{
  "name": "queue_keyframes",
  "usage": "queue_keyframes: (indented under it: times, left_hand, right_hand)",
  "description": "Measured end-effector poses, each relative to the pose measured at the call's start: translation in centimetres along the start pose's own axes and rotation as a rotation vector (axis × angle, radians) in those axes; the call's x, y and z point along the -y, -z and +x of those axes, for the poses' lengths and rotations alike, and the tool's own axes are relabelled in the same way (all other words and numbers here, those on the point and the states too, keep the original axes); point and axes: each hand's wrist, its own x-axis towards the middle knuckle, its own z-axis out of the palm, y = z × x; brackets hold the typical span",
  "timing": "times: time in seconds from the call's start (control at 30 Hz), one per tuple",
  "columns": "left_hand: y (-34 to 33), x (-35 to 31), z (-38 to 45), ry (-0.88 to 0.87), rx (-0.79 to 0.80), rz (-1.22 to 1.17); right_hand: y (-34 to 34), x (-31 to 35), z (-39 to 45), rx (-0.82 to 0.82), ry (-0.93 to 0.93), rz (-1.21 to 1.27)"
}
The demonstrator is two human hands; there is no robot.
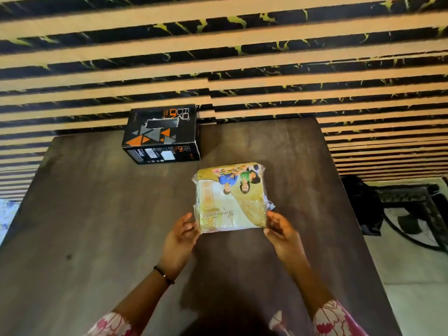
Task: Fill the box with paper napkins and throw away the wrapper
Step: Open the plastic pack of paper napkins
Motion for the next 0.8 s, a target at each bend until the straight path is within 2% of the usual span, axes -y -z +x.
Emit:
queue_keyframes:
  times: [0.13, 0.23, 0.33, 0.43, 0.53, 0.6, 0.7, 0.8]
  left_hand:
    - [3.3, 2.4, -3.2, -0.011, 0.055, 0.085]
    - [5.4, 3.7, -5.2, -0.027, 0.091, 0.192]
    - [7.0, 3.9, -5.5, -0.24, 0.056, 0.471]
    - [7.3, 2.4, -3.9, -0.468, 0.047, 0.683]
    - [5.8, 0.9, -1.8, -0.661, 0.105, 0.871]
    - [4.5, 0.0, -0.8, -0.728, 0.2, 0.988]
    - [2.8, -0.6, 0.0, -0.643, 0.318, 1.13]
    - [1.8, -0.3, 0.2, -0.52, 0.322, 1.066]
  right_hand:
    - [-1.8, -0.4, -3.8, -0.015, -0.045, -0.023]
    - [-2.6, 0.0, -6.2, -0.234, -0.02, -0.063]
    - [-2.9, 1.8, -7.2, -0.378, 0.021, -0.189]
    - [-3.9, 4.2, -7.2, -0.333, 0.153, -0.303]
    - [-6.1, 6.0, -6.1, -0.182, 0.125, -0.447]
    - [-7.3, 6.2, -5.1, -0.075, 0.1, -0.676]
    - [-8.6, 6.7, -4.3, -0.048, 0.061, -0.909]
    - [-9.2, 7.3, -4.0, -0.129, 0.101, -1.094]
